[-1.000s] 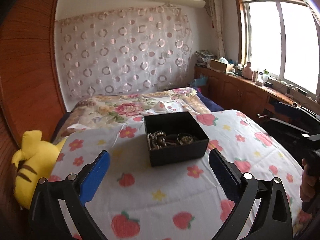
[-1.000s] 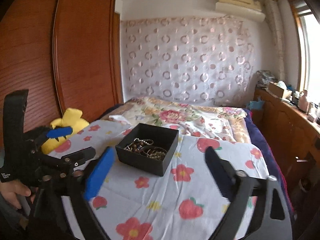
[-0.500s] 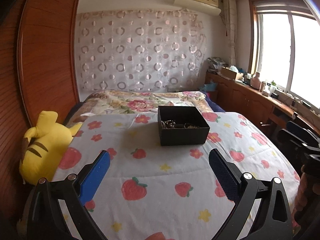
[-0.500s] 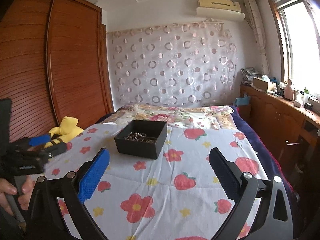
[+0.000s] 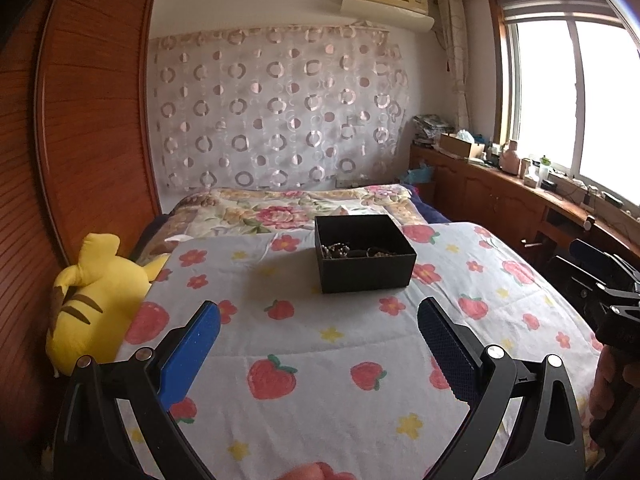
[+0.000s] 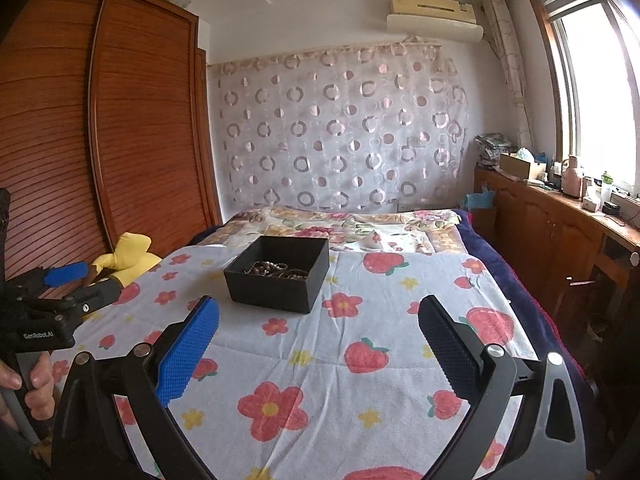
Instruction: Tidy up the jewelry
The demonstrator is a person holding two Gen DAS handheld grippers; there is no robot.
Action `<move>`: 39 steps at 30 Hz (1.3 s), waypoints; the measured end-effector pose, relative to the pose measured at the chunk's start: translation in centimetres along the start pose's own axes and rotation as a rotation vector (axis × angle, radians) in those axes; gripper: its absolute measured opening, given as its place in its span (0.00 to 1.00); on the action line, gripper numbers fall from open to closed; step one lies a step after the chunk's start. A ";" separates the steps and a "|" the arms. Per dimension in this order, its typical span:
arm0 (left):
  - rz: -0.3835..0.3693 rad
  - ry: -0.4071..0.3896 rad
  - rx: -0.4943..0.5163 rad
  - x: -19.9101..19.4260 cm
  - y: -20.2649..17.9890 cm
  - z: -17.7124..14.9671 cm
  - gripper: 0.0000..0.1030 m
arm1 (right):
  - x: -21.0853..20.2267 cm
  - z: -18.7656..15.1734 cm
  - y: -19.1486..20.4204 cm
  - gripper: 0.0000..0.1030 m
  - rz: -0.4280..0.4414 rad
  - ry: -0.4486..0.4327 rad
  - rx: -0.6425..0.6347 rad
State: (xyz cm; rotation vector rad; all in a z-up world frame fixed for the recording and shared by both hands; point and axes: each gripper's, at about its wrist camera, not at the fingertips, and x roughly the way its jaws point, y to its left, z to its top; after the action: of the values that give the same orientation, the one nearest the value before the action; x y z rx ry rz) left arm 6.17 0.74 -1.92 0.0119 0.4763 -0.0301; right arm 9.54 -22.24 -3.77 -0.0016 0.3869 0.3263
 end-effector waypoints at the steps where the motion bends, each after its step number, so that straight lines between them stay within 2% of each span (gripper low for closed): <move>1: 0.000 -0.002 -0.001 0.0 0.0 0.0 0.93 | 0.0 0.0 0.0 0.98 -0.003 -0.001 0.001; 39: 0.010 -0.040 0.013 -1.0 -0.8 0.6 0.93 | -0.6 0.1 0.0 0.98 -0.010 -0.002 0.015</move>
State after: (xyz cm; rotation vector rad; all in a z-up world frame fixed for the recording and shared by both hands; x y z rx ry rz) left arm 5.54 -0.09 -0.98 0.0263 0.4360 -0.0233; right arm 9.08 -22.46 -3.45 0.0112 0.3875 0.3131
